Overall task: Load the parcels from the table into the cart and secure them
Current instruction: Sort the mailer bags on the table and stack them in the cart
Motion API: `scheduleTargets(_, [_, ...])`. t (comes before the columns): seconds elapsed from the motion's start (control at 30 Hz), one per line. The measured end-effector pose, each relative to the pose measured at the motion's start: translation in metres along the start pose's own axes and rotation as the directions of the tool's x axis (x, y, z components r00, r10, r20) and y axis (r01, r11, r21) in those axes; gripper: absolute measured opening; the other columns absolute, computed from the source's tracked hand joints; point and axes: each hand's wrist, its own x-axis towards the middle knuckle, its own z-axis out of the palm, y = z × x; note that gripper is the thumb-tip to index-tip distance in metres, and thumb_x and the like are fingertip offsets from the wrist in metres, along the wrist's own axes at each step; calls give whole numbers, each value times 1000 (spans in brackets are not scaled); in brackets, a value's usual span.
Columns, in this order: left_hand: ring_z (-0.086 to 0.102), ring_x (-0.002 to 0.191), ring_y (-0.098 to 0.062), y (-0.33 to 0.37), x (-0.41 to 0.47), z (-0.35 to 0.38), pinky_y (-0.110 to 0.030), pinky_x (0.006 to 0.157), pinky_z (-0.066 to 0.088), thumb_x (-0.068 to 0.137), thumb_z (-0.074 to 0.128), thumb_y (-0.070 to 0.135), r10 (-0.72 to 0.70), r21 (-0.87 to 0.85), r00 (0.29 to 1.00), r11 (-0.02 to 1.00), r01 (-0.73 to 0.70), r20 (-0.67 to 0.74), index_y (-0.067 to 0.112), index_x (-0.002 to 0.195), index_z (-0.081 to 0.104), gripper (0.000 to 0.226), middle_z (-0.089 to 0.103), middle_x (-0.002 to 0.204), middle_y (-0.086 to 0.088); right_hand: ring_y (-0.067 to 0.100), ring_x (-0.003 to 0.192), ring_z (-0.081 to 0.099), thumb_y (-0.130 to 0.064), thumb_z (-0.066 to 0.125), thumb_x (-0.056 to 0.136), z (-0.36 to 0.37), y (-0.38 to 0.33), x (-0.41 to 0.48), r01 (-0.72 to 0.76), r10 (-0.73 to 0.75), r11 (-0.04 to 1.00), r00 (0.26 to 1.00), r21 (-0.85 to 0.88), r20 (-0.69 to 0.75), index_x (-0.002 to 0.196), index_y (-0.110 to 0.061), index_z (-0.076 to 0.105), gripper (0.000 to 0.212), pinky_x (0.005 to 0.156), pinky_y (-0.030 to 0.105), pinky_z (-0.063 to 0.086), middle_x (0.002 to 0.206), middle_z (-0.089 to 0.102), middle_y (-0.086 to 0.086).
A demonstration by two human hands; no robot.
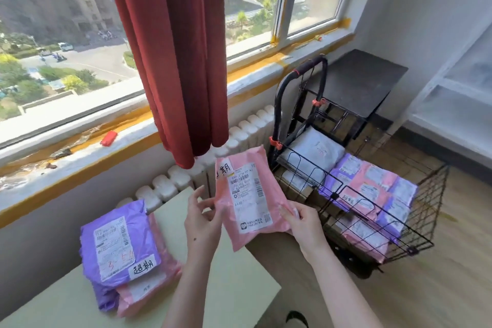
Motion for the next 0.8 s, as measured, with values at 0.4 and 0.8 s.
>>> scheduleTargets(0.4, [68,78,-20,44,-7,142,-43,69,58,80,69,4,90,35,976,994,-99,198,26,95,64,27,70,89,6,-4,82,63,-4,68,86,-139,-4,22,18,-6,999,975,51,-223,89,-22,72,19,75,14,49,84,73,-15])
scheduleTargets(0.8, [61,61,0,65,-25,291,-13,57,47,81,70,8,97,119,957,984,-134,274,17,79,67,9,70,76,5,13,73,55,-6,69,84,-291,-6,66,-37,-18,980,961,-194,-277,80,-21,67,16,71,28,47,81,68,-5])
